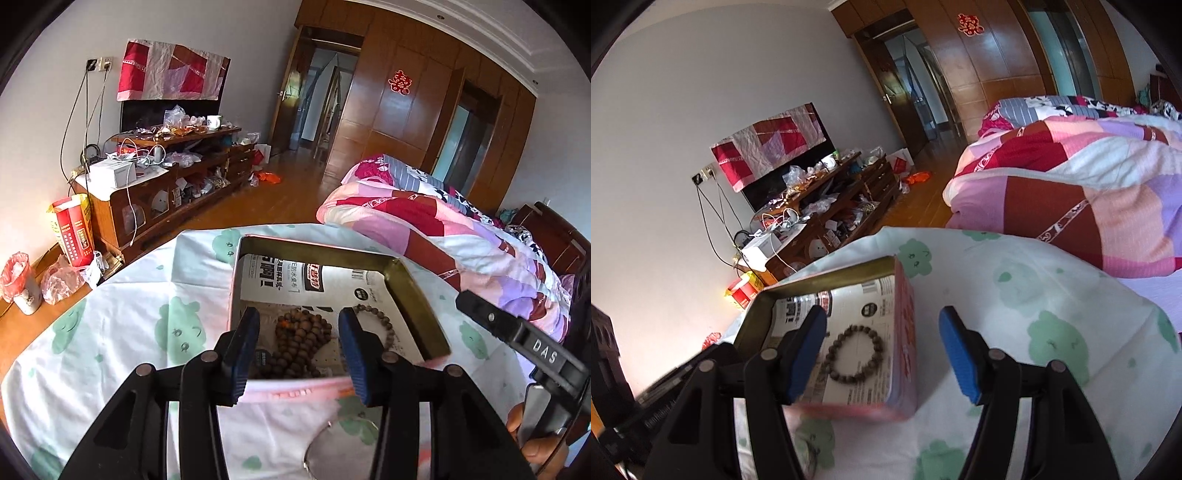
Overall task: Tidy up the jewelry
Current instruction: 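Lower both bracelets into the pink tin and open both tools, then grasp the small silver ring with the left tool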
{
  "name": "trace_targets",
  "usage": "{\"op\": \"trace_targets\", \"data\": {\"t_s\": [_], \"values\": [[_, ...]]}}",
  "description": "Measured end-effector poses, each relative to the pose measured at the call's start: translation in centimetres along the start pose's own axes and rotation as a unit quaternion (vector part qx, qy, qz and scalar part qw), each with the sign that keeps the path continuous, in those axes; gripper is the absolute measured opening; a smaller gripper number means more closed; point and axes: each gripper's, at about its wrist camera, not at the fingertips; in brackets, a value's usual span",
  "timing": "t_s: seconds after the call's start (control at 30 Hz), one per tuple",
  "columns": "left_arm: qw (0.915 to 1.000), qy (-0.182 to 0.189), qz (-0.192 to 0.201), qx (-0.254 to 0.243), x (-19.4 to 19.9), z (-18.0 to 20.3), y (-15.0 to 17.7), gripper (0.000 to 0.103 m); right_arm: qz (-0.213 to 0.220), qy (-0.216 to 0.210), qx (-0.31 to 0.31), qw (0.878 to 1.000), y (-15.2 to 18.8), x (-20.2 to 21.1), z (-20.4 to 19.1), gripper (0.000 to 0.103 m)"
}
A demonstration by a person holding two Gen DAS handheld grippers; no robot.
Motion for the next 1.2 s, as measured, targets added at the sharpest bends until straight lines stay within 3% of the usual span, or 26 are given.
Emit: {"op": "trace_targets", "data": {"t_s": [0.4, 0.57, 0.97, 1.1, 1.2], "values": [[0.9997, 0.024, -0.001, -0.010, 5.0, 0.0, 2.6, 0.045, -0.013, -0.011, -0.005, 1.000, 3.0, 4.7, 0.6, 0.067], [0.9997, 0.017, -0.008, -0.016, 6.6, -0.2, 4.1, 0.045, -0.021, -0.009, 0.007, 1.000, 4.6, 6.9, 0.4, 0.067], [0.9986, 0.001, -0.051, -0.013, 8.8, -2.0, 8.7, 0.045, -0.087, -0.033, 0.029, 0.995, 9.3, 9.2, 0.1, 0.066], [0.9965, 0.001, -0.069, -0.047, 10.1, -1.5, 10.6, 0.045, -0.114, -0.043, 0.051, 0.991, 11.2, 9.5, -0.4, 0.054], [0.9940, 0.001, -0.086, -0.067, 10.5, -1.2, 11.8, 0.045, -0.125, -0.043, 0.075, 0.988, 12.3, 10.0, -0.8, 0.053]]}}
Point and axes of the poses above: each gripper's, at about its wrist camera, not at the fingertips, and x roughly against the way its jaws point, z to its right, y to its underside, and after that the axes turned 1 degree about y, right-handed
